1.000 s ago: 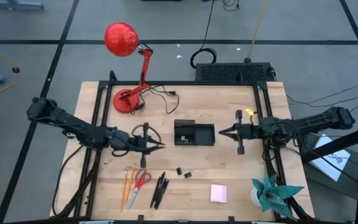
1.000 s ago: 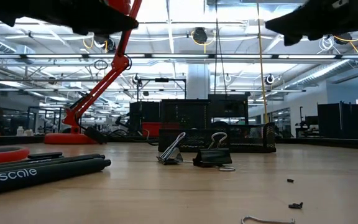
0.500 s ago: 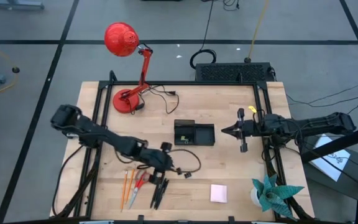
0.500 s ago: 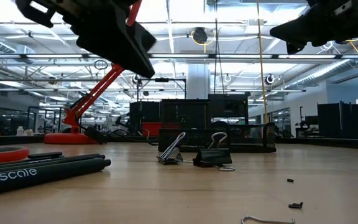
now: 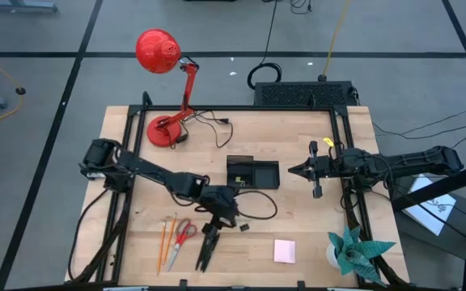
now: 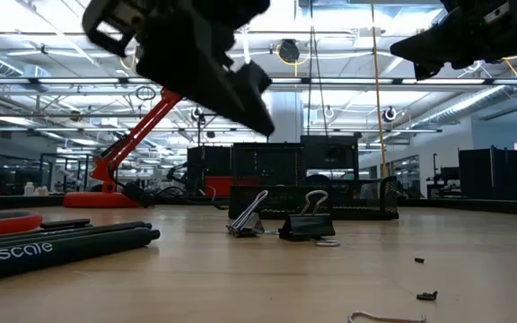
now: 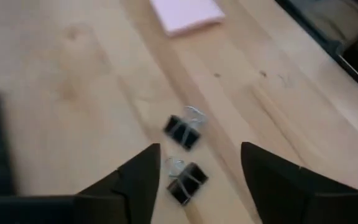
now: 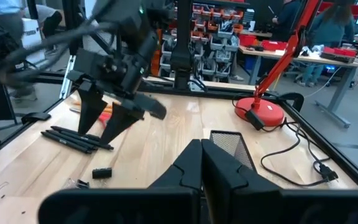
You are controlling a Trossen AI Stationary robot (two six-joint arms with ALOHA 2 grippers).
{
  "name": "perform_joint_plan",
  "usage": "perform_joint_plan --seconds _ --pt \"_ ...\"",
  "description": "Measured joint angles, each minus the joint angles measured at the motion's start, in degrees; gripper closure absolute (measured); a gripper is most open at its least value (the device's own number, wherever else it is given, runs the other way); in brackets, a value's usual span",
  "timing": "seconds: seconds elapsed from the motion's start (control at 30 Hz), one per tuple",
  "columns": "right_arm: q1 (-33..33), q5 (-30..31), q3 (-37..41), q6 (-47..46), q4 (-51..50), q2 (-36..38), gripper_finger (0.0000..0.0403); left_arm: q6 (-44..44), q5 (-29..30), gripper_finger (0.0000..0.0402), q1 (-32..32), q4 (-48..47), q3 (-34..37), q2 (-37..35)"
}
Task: Pick and place office supplies into organizer
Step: Put the left black binder clip into the black desk organizer
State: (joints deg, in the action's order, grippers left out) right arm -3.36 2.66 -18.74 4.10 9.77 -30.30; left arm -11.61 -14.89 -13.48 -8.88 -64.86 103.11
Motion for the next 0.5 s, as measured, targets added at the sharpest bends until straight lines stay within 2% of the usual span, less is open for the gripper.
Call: perform_joint_plan --seconds 0.17,0.5 --pt "0.0 0.0 0.0 0.0 -0.6 0.0 0.0403 -3.0 -5.9 0.0165 1.8 1.1 0.0 2.7" --pt "0.0 0.0 0.0 0.0 -0.9 0.0 0.0403 -5.8 -9.0 0.0192 5.9 3.6 0.0 6.6"
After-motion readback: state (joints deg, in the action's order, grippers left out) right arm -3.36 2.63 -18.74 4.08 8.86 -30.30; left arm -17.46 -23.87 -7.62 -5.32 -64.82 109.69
